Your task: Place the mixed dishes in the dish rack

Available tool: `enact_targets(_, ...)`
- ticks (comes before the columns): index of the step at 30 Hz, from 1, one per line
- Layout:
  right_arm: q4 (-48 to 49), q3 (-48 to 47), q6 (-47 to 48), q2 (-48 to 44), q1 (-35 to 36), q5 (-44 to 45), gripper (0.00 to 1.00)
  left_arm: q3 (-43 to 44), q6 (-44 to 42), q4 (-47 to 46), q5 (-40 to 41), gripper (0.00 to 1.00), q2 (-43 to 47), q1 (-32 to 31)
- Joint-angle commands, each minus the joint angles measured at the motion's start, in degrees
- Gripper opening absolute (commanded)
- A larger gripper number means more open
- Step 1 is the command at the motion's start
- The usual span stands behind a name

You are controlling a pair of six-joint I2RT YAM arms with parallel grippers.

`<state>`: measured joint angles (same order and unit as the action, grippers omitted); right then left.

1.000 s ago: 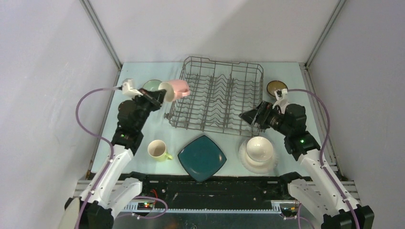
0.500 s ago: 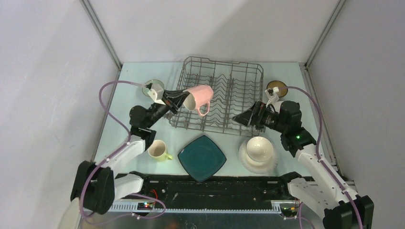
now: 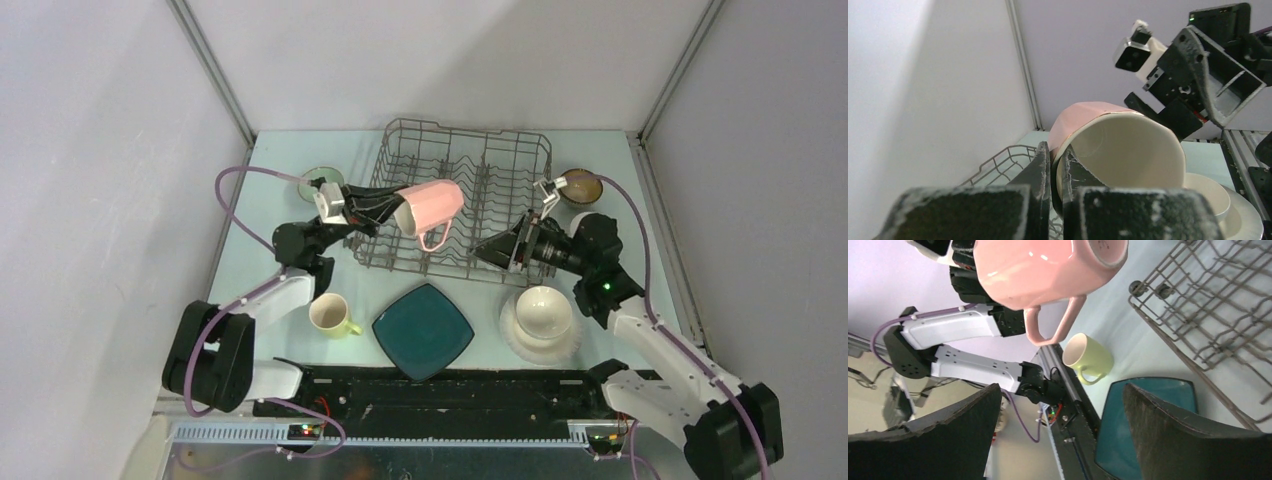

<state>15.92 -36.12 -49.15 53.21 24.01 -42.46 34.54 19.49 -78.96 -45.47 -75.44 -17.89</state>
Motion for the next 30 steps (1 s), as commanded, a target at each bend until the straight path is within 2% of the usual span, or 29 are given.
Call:
enact_targets(1,15.1,0.1,-9.8,5.4,2.7,-0.2,0.93,3.5,0.8,-8.9,0.2,0.00,1.6,-1.6)
enact_targets(9,36.4,0.1,-17.1,14.3,9.8,4.5,0.92,4.0,4.4,-8.9,10.2,0.00,2.2,-4.3)
enact_targets(14,48.4,-0.4,-23.8,19.9,11.0,5.3,0.89,4.5,4.4,-8.9,10.0,0.00,3.5,-4.8)
enact_targets(18,52.5,-2.5,-27.6,23.7,11.6,4.1,0.83,4.9,4.6,-8.9,9.6,0.00,3.1,-5.0)
enact_targets(22,56.6,-2.9,-31.0,25.6,12.1,5.0,0.73,6.0,4.9,-8.9,7.4,0.00,2.8,-5.4)
enact_targets(26,54.8,-4.1,-31.1,25.9,12.4,5.2,0.61,6.3,3.9,-8.9,6.5,0.00,2.3,-5.6)
enact_targets(30,53.0,-4.8,-30.8,25.4,12.8,5.6,0.42,7.1,3.5,-8.8,5.0,0.00,1.1,-5.6)
